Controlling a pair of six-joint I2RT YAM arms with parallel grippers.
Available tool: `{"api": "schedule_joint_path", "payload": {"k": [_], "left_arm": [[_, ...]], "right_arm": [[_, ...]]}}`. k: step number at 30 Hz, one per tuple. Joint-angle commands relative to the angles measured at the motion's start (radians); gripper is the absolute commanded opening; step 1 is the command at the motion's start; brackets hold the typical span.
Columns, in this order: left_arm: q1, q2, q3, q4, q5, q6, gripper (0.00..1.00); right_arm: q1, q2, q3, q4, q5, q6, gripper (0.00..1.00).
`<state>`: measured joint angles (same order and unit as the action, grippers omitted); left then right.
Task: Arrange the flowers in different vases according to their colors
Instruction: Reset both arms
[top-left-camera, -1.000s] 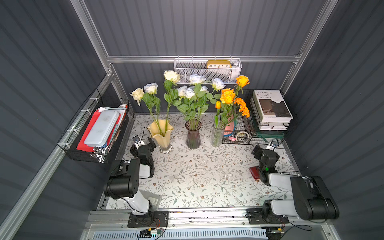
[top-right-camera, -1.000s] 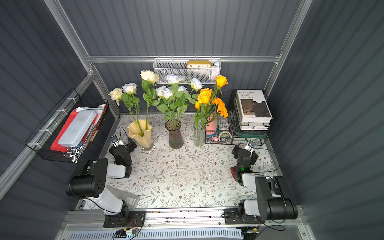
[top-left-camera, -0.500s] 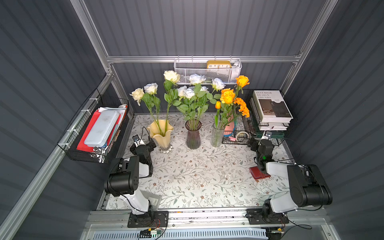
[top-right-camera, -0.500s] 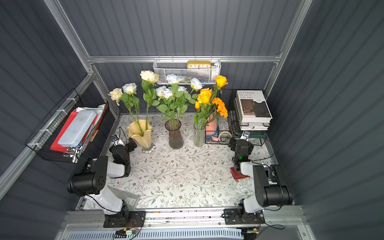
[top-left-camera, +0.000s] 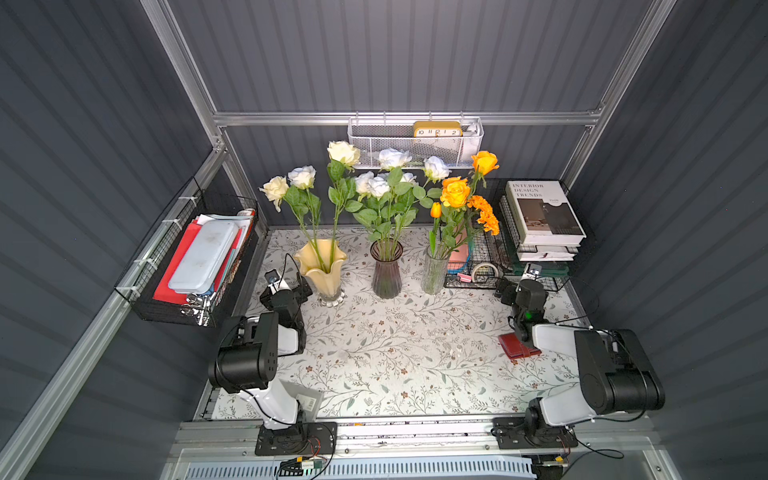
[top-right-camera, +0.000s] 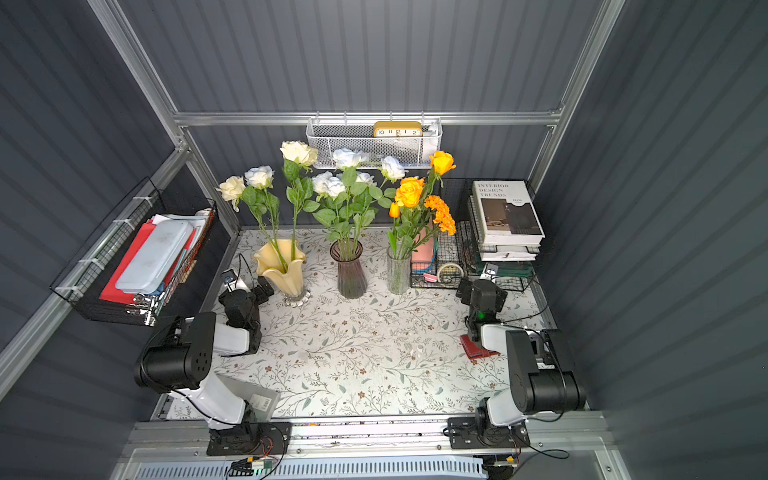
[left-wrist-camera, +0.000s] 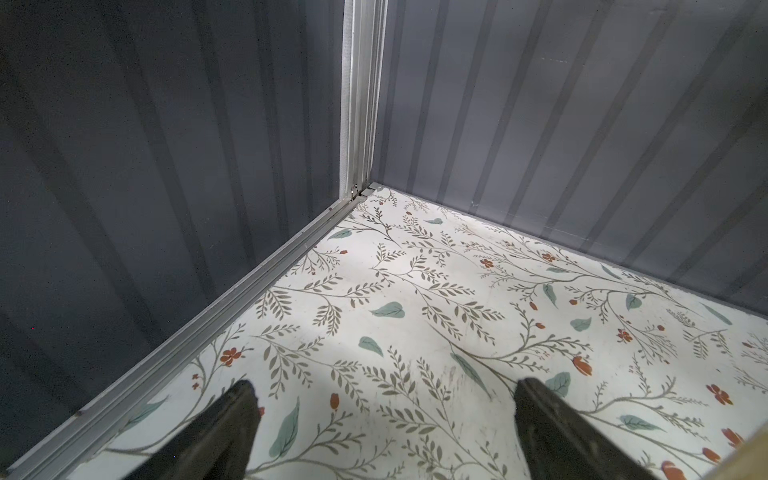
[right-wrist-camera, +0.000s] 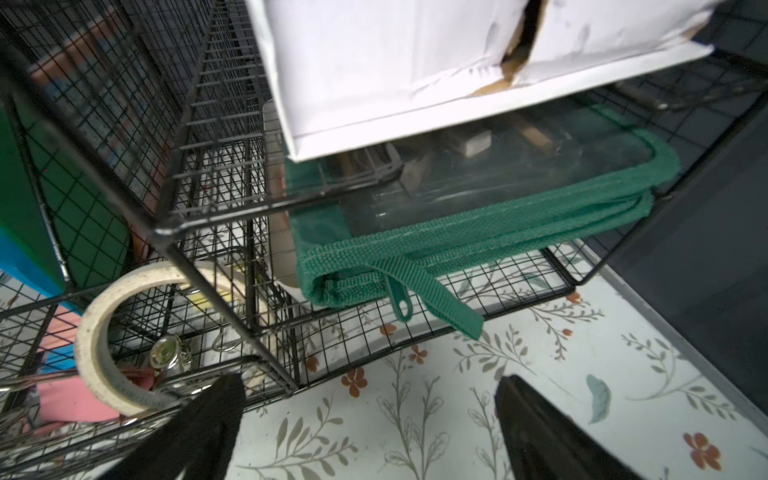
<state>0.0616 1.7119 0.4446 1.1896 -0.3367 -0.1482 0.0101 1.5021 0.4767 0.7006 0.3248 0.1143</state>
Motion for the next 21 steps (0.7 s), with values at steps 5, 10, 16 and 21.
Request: {"api": "schedule_joint_path", "payload": {"k": [5,10,16,21], "left_arm": [[0.003,-0.011,0.014,0.008,0.009,-0.005,0.99],[0.003,-0.011,0.014,0.008,0.009,-0.005,0.99],[0.003,-0.011,0.014,0.008,0.009,-0.004,0.99],[0.003,-0.011,0.014,0.008,0.009,-0.005,0.99]], "right_arm": [[0.003,0.008,0.022,-0.032,-0.002,-0.007,0.99],[0.003,0.001,0.026,-0.050,-0.004,-0.004,0.99],[0.002,0.001,0.027,-0.051,-0.004,-0.005,0.99],[0.002,0.003,0.029,-0.051,-0.007,-0.007,0.99]]}}
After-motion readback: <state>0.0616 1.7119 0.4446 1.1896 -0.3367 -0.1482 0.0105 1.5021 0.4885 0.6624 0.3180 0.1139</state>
